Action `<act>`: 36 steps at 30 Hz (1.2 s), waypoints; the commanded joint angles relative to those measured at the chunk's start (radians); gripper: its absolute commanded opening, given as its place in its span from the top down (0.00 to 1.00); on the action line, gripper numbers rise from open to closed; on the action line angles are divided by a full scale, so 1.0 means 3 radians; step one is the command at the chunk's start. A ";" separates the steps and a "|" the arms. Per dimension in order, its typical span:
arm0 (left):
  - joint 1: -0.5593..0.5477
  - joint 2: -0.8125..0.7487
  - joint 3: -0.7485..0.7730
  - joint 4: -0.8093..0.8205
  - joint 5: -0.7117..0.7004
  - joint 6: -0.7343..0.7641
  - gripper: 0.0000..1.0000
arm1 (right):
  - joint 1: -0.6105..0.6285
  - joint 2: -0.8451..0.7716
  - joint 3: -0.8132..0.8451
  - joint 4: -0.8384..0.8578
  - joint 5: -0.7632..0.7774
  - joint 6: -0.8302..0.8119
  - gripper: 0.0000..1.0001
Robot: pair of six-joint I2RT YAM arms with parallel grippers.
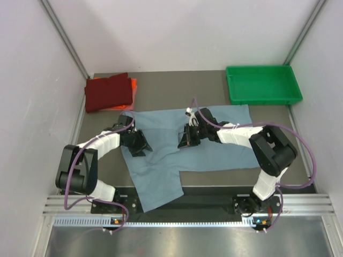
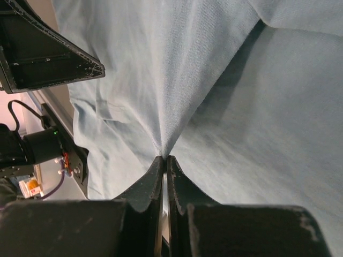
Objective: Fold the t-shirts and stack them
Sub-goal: Fold the tshirt
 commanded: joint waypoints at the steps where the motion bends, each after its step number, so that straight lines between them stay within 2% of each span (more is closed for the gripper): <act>1: 0.0001 0.0249 -0.0116 0.0020 -0.0541 0.0222 0.47 | -0.0073 0.0008 0.0135 -0.0017 -0.0179 -0.0060 1.00; 11: 0.0001 0.0331 -0.0044 -0.0026 -0.0556 0.0258 0.46 | -0.0237 0.0049 0.0028 -0.0037 -0.0410 0.0047 1.00; 18: -0.0004 0.0290 -0.0024 -0.0072 -0.0490 0.0273 0.46 | -0.0237 0.0085 0.0033 -0.0272 -0.0226 0.0006 1.00; 19: 0.0001 0.0275 -0.0019 -0.0092 -0.0495 0.0278 0.46 | -0.0232 0.0095 0.0038 -0.0277 -0.0221 0.0001 0.97; 20: 0.0001 0.0224 0.0012 -0.0158 -0.0505 0.0284 0.46 | -0.0232 0.0111 0.0043 -0.0298 -0.0211 -0.0009 0.87; 21: 0.0001 0.0198 0.0032 -0.0199 -0.0536 0.0299 0.46 | -0.0232 0.0116 0.0053 -0.0354 -0.0195 -0.0019 0.83; 23: 0.0001 0.0117 0.0139 -0.0301 -0.0551 0.0319 0.46 | -0.0227 0.0111 0.0120 -0.0466 -0.0129 -0.0101 0.80; 29: -0.0009 -0.0332 0.0441 -0.0644 -0.0444 0.0350 0.45 | -0.0227 -0.0139 0.0314 -0.0850 0.0193 -0.0234 0.83; 32: -0.0040 -0.0517 0.0421 -0.0558 -0.0200 0.0279 0.45 | -0.0196 -0.0150 0.0411 -0.0738 0.0255 -0.0244 0.83; 36: -0.0060 -0.0600 0.0232 -0.0364 0.0083 0.0176 0.45 | -0.0099 -0.0012 0.0447 -0.0431 0.0087 -0.0132 0.83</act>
